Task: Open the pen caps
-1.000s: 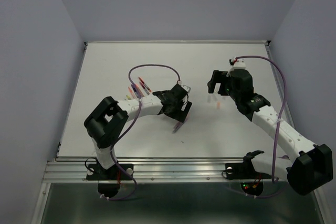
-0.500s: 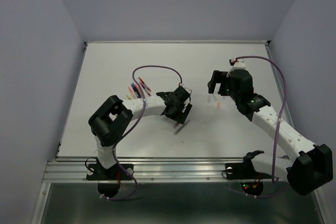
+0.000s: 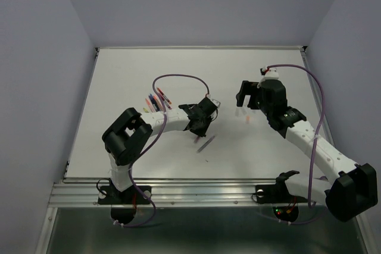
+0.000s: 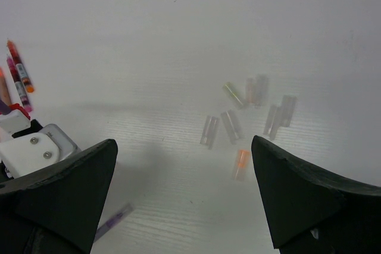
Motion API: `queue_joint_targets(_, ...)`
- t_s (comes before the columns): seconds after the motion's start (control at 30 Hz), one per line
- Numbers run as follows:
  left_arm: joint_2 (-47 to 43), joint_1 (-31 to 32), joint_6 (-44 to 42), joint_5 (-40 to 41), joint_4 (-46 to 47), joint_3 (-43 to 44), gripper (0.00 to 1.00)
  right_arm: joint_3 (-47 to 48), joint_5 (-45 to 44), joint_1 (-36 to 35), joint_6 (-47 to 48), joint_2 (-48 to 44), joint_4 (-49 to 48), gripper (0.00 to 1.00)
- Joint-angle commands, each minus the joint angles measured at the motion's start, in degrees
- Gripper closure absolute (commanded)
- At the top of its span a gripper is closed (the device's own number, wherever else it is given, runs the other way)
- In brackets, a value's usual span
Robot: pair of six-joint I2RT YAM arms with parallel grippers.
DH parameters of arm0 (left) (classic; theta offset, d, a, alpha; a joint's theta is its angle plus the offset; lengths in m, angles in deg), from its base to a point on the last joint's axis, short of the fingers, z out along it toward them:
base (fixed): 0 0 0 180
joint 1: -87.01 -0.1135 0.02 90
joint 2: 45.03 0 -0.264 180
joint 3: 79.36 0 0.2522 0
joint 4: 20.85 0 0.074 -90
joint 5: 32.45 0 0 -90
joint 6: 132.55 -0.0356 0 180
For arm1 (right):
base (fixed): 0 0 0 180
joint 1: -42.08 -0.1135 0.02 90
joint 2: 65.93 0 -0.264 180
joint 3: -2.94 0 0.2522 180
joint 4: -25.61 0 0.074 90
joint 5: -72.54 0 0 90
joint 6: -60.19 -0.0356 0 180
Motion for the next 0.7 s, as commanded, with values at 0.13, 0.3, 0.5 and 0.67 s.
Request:
queue_joint_targets(0.13, 2.0, 0.6, 2.1, 0.7, -0.3, -0.8, 1.00, 0.1, -0.9, -0.4, 0.5, -2.4, -1.9, 0.00)
queue_joint_targets(0.3, -0.3, 0.0, 3.6, 8.8, -0.8, 2.0, 1.00, 0.6, 0.8, -0.4, 1.5, -2.6, -1.9, 0.00)
queue_joint_targets(0.5, -7.7, -1.5, 3.5, 11.3, 2.1, 7.3, 1.00, 0.9, 6.5, -0.4, 0.3, -3.8, -3.7, 0.00)
queue_joint_targets(0.67, -18.8, -1.5, 1.4, 1.9, 14.3, 1.1, 1.00, -0.1, 13.8, -0.4, -2.0, -5.4, -8.6, 0.00)
